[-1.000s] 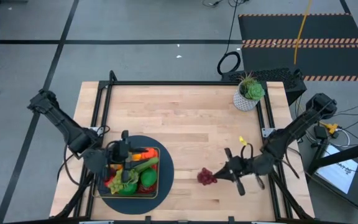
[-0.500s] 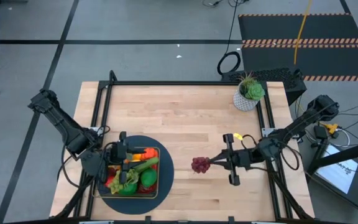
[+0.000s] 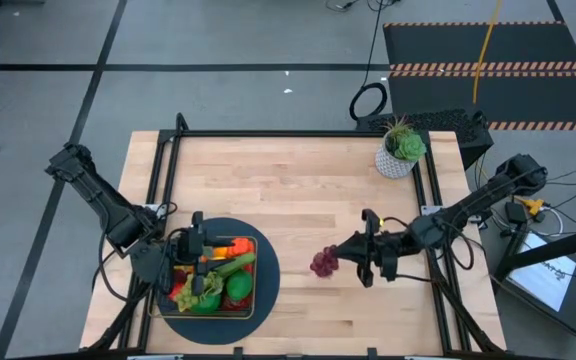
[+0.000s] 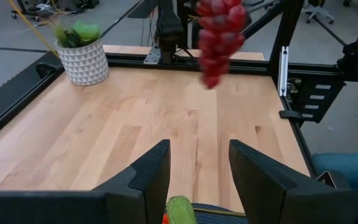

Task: Build produce basket
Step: Put the red grapes into the gold wire basket

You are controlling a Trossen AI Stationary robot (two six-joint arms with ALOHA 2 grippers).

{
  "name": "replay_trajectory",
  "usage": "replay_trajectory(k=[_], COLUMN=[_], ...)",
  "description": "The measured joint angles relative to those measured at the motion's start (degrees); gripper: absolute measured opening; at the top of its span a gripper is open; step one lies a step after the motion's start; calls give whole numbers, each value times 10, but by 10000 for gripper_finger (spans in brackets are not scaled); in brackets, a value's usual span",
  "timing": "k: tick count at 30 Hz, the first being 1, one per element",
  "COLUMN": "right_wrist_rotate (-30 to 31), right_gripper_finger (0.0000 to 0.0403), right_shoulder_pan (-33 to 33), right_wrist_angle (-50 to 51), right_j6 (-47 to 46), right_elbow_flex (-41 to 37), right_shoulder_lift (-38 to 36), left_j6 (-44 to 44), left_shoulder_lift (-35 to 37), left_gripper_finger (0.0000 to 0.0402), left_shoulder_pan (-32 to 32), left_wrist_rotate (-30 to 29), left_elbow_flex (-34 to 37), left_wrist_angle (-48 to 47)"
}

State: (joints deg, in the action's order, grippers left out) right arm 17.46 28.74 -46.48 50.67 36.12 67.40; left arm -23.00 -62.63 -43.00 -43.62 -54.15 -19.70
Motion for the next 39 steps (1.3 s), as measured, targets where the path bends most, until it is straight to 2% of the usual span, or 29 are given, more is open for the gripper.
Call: replay_trajectory(k=[5,14,19,23,27,29,32,36,39], right_wrist_rotate=[0,0,1,5,63,83,83,81,80], right_gripper_finger=[0,0,0,0,0,0,0,0,0], right_shoulder_pan=[-10,-18,-18,-22,-26,-28,-34,-43,-48], right_wrist_angle=[0,-19,-39,-51,-69,-79,-100,-100,-66], right_j6=[29,13,-41,-129,-254,-286,-318,-349,-350], right_elbow_flex=[0,0,0,0,0,0,4,52,109], right_shoulder_lift=[0,0,0,5,31,50,86,144,193], left_j6=[0,0,4,4,10,16,18,21,32], left_shoulder_lift=[0,0,0,0,0,0,0,0,0], left_gripper_finger=[166,166,166,166,166,166,166,166,166], left_shoulder_pan=[0,0,0,0,0,0,0,0,0], left_wrist_rotate=[0,0,0,-6,-22,-28,-30,-32,-57], left_elbow_flex=[0,0,0,0,0,0,0,0,0], left_wrist_angle=[0,0,0,0,0,0,0,-1,-2])
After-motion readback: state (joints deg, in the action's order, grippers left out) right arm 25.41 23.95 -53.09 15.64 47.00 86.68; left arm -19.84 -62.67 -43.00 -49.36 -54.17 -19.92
